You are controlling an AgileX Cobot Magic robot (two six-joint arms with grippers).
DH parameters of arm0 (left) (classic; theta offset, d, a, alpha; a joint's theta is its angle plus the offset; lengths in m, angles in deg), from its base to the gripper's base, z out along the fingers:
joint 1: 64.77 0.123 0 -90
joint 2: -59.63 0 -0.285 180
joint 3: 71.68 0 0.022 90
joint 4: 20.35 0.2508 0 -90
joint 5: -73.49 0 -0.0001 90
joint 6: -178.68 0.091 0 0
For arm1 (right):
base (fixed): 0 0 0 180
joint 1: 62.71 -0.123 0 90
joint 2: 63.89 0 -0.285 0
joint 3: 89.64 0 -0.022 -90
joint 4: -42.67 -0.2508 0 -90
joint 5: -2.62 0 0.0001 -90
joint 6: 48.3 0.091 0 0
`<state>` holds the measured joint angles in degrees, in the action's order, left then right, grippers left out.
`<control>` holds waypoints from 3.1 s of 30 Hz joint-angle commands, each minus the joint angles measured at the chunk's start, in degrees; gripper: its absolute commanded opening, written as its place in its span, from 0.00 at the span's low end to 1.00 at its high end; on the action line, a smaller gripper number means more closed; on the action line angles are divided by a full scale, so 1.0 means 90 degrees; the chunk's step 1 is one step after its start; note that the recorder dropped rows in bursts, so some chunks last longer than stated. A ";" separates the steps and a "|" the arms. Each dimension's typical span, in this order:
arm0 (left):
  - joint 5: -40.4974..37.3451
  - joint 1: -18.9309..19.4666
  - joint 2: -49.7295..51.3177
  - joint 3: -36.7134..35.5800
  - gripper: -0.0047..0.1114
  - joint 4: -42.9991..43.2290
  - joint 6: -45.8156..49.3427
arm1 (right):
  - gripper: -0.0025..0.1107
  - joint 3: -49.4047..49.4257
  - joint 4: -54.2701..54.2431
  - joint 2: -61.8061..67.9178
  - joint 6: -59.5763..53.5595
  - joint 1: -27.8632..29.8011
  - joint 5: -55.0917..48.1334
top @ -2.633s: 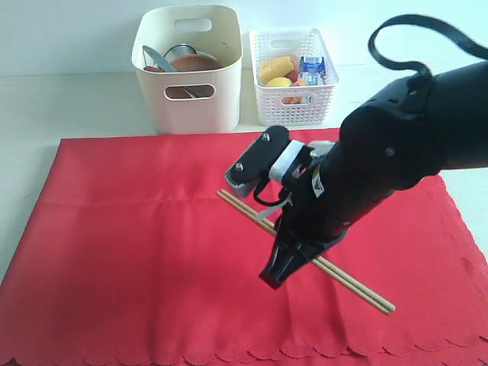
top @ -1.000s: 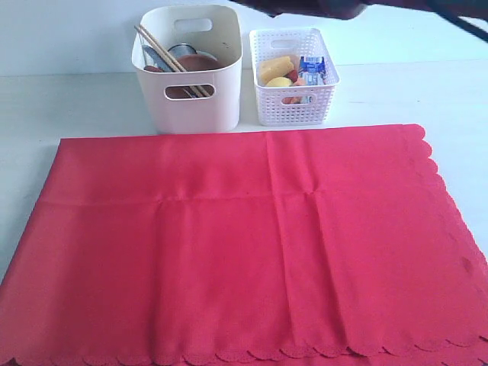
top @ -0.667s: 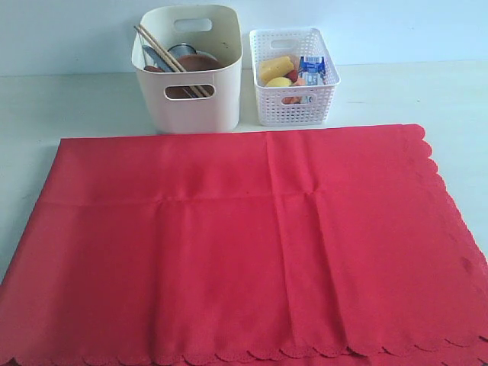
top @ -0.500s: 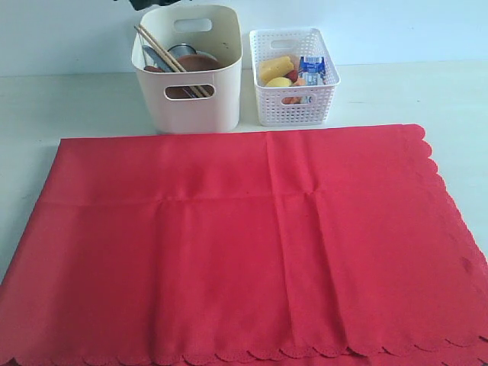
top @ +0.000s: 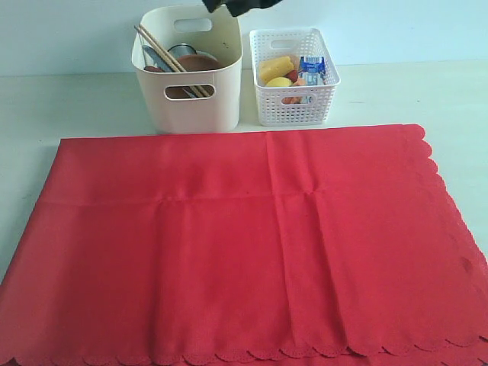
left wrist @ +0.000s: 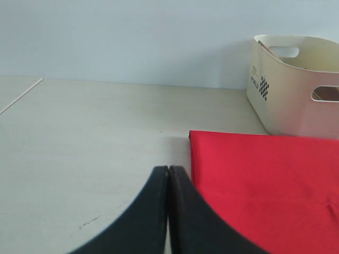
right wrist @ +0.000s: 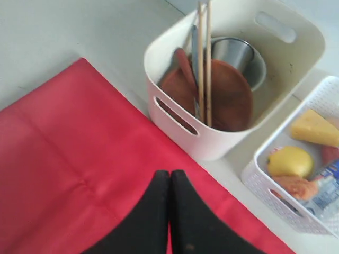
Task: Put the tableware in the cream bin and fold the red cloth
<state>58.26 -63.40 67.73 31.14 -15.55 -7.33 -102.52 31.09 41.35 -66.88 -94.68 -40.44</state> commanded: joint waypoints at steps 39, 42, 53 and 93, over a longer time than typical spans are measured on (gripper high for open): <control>0.2295 -0.0039 0.1510 0.2086 0.06 -0.1281 -0.0724 | 0.02 0.1658 -0.0362 0.0811 0.0243 0.2776 -0.0012; 0.2118 -0.0039 0.2229 0.2621 0.06 -0.1264 -0.0098 | 0.02 0.1873 -0.0732 0.1027 0.0121 0.2776 -0.0012; 0.0707 -0.0039 0.5624 0.3456 0.06 -0.1264 0.0335 | 0.02 0.2501 -0.1870 0.1185 -0.1063 0.2737 0.0157; 0.1991 -0.0970 1.1052 0.3473 0.04 -0.1511 0.0626 | 0.02 0.2742 -0.2430 0.1197 -0.1817 0.2737 0.0301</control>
<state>75.90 -71.73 166.75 62.06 -28.52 -1.80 -78.01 9.45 52.19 -82.68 -70.03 -37.97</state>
